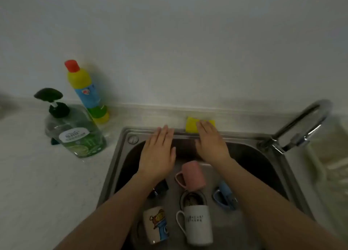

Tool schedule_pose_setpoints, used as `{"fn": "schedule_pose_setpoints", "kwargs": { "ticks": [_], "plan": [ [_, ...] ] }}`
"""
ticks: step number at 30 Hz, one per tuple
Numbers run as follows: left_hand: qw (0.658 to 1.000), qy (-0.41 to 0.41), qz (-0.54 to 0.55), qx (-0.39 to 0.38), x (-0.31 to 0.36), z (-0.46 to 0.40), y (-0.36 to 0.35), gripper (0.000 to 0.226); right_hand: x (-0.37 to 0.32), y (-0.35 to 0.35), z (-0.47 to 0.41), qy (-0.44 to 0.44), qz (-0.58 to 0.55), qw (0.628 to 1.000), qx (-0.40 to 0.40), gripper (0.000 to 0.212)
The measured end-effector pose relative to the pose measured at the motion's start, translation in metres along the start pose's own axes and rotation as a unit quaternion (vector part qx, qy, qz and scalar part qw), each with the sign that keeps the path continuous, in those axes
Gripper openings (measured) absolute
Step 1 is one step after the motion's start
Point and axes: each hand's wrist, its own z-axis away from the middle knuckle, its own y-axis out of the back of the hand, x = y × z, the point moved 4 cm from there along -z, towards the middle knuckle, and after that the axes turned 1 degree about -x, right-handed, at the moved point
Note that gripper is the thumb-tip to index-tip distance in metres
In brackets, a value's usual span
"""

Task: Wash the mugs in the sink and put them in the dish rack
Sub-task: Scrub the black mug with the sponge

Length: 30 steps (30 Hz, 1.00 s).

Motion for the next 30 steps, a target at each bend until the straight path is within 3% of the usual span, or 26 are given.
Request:
{"fn": "schedule_pose_setpoints", "kwargs": {
  "ticks": [5, 9, 11, 14, 16, 18, 20, 22, 26, 30],
  "plan": [
    [0.996, 0.038, 0.007, -0.086, -0.013, 0.014, -0.049, 0.058, 0.011, -0.029, -0.036, -0.003, 0.118, 0.993, -0.023, 0.066],
    [0.994, 0.045, 0.011, -0.095, -0.022, 0.022, -0.046, 0.057, 0.004, -0.019, -0.039, 0.003, 0.159, 0.985, 0.06, 0.032],
    [0.997, 0.041, 0.012, -0.059, -0.028, 0.024, -0.027, 0.057, -0.01, -0.003, -0.036, -0.007, 0.082, 0.993, 0.08, 0.021],
    [0.997, 0.052, 0.038, 0.033, -0.042, 0.025, 0.025, 0.054, -0.047, 0.022, -0.026, -0.111, -0.138, 0.981, 0.074, 0.012],
    [0.99, 0.038, 0.048, 0.124, -0.055, 0.029, 0.07, 0.053, -0.08, 0.03, -0.026, -0.18, -0.335, 0.924, 0.04, 0.016],
    [0.979, 0.028, 0.04, 0.2, -0.07, 0.036, 0.117, 0.051, -0.124, 0.04, -0.028, -0.202, -0.507, 0.838, -0.001, 0.013],
    [0.966, 0.044, 0.014, 0.253, -0.089, 0.044, 0.162, 0.053, -0.171, 0.054, -0.031, -0.213, -0.627, 0.747, -0.062, 0.007],
    [0.964, 0.093, -0.016, 0.249, -0.111, 0.048, 0.195, 0.058, -0.214, 0.067, -0.033, -0.228, -0.69, 0.676, -0.122, 0.017],
    [0.972, 0.169, 0.008, 0.165, -0.15, 0.051, 0.218, 0.06, -0.269, 0.082, -0.041, -0.232, -0.732, 0.62, -0.16, 0.033],
    [0.972, 0.17, 0.038, 0.158, -0.157, 0.054, 0.219, 0.055, -0.289, 0.084, -0.04, -0.229, -0.761, 0.587, -0.155, 0.03]
  ]
}}
